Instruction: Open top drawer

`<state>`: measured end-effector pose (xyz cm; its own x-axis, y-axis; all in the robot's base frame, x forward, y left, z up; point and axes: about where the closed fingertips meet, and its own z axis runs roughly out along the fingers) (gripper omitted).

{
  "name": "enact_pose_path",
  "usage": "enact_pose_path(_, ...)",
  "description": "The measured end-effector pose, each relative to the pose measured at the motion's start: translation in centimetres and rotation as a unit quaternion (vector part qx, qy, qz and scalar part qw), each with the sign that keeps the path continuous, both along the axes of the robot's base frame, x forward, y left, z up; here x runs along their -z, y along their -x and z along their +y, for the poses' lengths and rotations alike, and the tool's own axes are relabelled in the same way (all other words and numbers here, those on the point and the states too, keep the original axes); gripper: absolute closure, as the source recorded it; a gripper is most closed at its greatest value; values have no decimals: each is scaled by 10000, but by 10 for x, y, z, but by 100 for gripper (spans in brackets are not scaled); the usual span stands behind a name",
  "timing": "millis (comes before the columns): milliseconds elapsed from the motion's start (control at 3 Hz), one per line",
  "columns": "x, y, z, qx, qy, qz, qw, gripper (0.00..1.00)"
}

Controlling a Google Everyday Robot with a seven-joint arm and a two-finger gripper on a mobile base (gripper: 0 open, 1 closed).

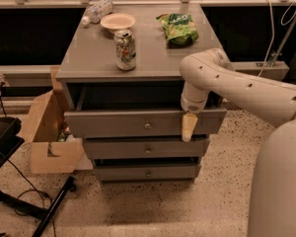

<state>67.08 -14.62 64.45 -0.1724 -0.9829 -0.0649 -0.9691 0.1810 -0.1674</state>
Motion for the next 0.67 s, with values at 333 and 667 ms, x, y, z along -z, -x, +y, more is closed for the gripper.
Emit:
enact_pose_path(333,0,0,0,0,0,1,10000,0)
enact_pose_path(667,9,0,-3,148,40,216,9996,0)
